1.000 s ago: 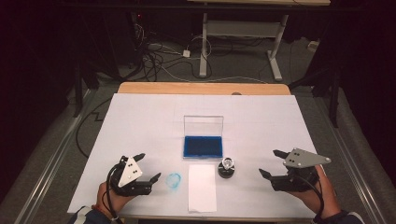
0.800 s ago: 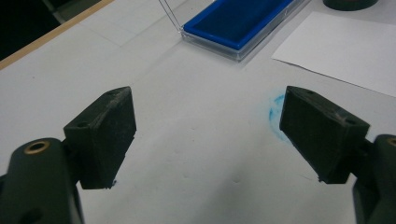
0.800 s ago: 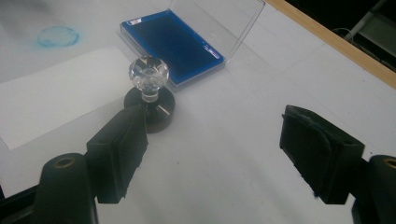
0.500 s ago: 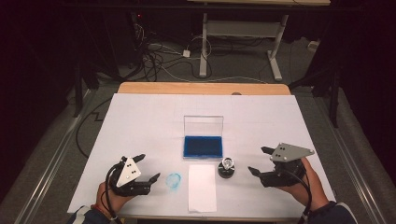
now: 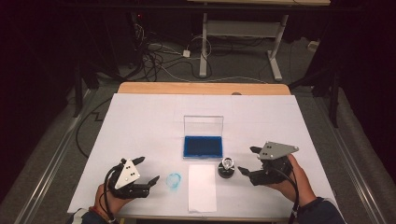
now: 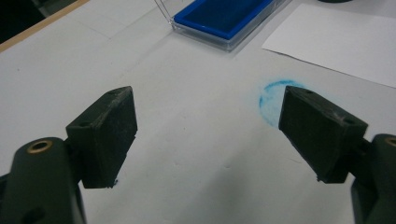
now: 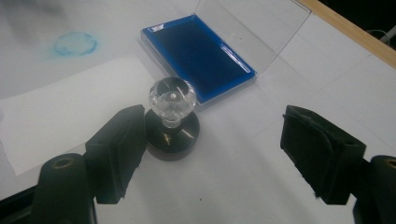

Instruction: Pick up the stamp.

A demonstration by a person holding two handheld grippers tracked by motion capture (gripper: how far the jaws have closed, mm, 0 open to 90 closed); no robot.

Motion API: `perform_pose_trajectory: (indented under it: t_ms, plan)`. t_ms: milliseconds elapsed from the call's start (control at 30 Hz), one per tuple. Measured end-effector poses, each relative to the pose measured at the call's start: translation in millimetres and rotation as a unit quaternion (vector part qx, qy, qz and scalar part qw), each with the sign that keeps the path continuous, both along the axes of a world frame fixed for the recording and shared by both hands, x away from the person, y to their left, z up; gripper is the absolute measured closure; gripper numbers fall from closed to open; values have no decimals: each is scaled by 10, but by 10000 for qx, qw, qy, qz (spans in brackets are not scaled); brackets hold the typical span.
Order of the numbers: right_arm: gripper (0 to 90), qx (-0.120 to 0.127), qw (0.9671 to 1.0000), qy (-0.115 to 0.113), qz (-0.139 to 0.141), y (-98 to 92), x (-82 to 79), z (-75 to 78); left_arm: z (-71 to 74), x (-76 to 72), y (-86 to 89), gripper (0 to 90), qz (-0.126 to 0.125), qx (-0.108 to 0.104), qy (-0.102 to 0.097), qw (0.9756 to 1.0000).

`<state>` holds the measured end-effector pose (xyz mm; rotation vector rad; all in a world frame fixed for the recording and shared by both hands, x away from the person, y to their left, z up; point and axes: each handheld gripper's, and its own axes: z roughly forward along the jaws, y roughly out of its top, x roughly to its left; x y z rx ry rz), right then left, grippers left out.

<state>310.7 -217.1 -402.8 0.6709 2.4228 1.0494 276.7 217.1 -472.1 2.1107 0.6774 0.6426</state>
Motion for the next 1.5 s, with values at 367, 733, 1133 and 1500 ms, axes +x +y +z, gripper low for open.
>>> perform_pose_trajectory:
  t_ms: [367, 733, 1133, 1500]
  plan:
    - [227, -44, 9999, 34, 99, 47, -18, 29, 10, -24, 31, 162, 74, -21, -87, 9999]
    - [237, -345, 9982, 359, 346, 244, 132, -38, -22, -23, 22, 163, 154, 188, 6, 9997]
    - [341, -806, 9898, 1045, 536, 555, 356, -172, -34, -37, 31, 166, 122, 323, 13, 9994]
    - [493, -759, 9892, 1137, 528, 556, 409, -228, -46, -60, 21, 166, 100, 455, 10, 9989]
